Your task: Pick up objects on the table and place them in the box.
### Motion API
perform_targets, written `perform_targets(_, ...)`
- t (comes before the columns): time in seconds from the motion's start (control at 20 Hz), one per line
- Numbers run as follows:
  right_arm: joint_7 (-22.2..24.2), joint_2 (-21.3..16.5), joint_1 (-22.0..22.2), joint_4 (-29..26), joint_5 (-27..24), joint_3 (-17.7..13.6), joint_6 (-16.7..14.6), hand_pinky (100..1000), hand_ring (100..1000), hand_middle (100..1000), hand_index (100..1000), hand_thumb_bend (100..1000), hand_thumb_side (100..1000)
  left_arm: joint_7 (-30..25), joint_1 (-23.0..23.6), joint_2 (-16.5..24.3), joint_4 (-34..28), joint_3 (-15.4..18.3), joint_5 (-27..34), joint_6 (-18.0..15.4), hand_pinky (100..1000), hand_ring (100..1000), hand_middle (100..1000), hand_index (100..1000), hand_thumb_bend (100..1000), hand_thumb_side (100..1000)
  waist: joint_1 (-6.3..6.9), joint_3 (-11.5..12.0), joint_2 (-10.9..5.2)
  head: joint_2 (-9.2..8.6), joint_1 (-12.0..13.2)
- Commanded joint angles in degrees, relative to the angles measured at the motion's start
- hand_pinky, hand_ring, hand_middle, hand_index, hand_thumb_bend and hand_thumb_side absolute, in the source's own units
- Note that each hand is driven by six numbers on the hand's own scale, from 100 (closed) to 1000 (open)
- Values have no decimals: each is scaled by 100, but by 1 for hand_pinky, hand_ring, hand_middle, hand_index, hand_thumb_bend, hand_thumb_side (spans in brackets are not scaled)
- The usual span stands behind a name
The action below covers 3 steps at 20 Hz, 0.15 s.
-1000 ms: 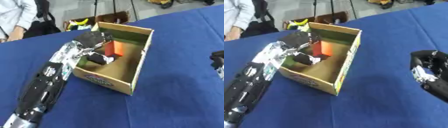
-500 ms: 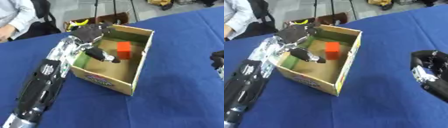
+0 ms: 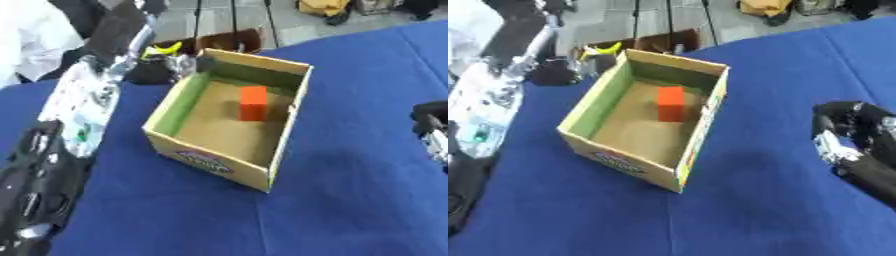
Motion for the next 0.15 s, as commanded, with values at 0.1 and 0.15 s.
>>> perform_targets(0.1, -90, 64, -59, -193, -32, -64, 19, 844, 822, 517, 726, 108, 375, 369, 410, 186, -955, 507, 1362, 519, 524, 687, 754, 986, 728, 1000, -116, 109, -163, 92, -118)
perform_targets(0.15, -114, 79, -66, -204, -31, -78, 24, 843, 822, 517, 726, 108, 376, 583, 593, 147, -1180, 634, 1750, 585, 483, 650, 718, 976, 799, 1000, -147, 149, -165, 94, -139)
